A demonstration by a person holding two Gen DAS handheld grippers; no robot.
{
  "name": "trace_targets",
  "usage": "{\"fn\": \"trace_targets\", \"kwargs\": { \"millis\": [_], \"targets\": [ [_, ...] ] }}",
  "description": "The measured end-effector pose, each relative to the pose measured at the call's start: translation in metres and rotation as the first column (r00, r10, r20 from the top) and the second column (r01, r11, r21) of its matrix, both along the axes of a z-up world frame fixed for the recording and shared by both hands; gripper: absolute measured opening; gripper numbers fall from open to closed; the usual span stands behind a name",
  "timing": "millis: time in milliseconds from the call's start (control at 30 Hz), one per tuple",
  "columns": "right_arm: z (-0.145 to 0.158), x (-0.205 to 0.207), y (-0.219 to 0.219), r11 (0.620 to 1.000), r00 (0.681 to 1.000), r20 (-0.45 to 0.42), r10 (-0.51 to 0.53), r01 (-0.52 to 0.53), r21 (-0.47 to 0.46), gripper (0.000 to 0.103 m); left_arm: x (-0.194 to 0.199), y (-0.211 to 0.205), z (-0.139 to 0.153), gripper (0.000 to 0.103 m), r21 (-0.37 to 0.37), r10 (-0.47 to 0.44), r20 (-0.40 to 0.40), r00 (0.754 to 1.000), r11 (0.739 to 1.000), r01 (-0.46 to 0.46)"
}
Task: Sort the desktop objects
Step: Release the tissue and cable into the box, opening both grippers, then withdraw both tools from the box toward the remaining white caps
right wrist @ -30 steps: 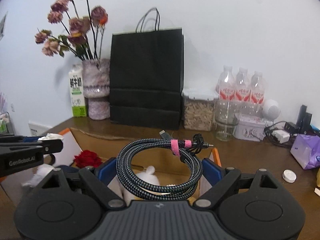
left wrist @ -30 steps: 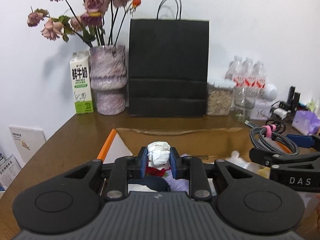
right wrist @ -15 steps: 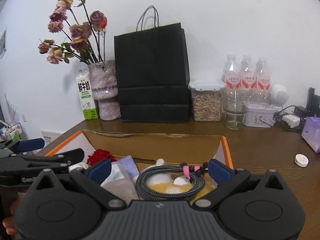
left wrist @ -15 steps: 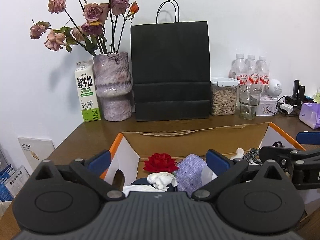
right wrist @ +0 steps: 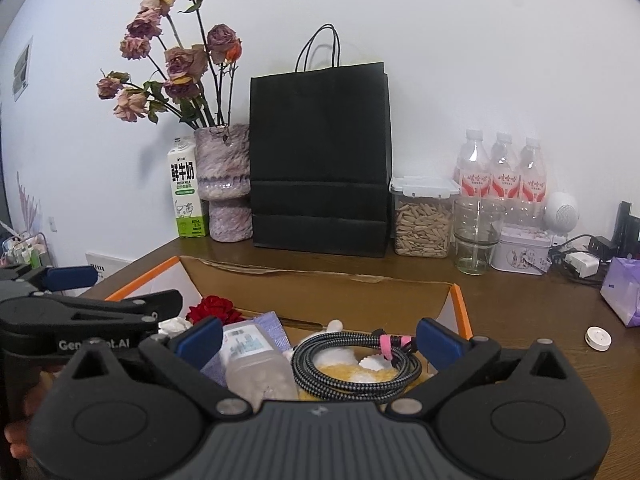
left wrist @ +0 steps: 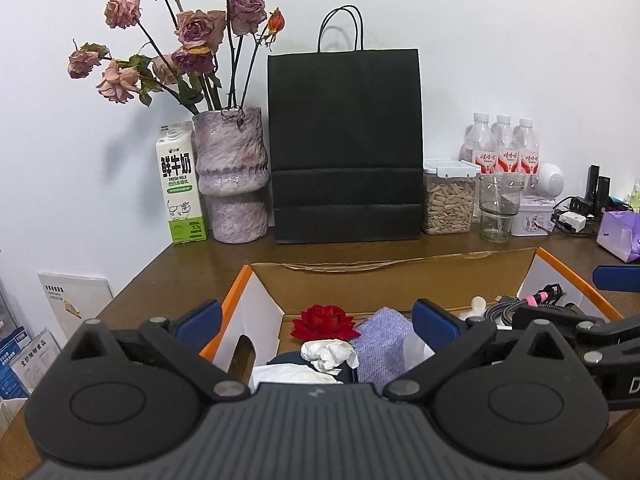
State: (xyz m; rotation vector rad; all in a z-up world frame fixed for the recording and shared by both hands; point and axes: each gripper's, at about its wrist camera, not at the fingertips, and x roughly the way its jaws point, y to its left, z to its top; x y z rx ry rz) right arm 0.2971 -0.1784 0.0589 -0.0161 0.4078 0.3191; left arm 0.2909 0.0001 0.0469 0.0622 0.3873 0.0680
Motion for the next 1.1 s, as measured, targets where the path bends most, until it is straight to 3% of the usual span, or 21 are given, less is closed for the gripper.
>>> {"fn": "trace_targets", "kwargs": {
  "millis": [300, 600, 1100],
  "targets": [
    [0.005, -0.008, 0.009, 1.000, 1.000, -0.003, 0.012, -0.012, -0.027, 0.103, -0.007, 0.001, 0.007, 0.103, 0.001, 0.013, -0.029, 0.999, 1.000, -0.013],
    [0.015, -0.019, 0.011, 1.000, 0.998, -0.061, 0.000, -0.001, -0.025, 0.103, -0.016, 0.005, 0.016, 0.103, -0.018, 0.013, -0.065, 0.998, 1.000, -0.014],
    [0.013, -0.081, 0.010, 0.999, 0.996, -0.086, 0.008, -0.012, -0.048, 0.103, -0.070, 0.019, 0.012, 0.103, 0.007, -0.001, -0.083, 0.997, 1.000, 0.002]
  ]
}}
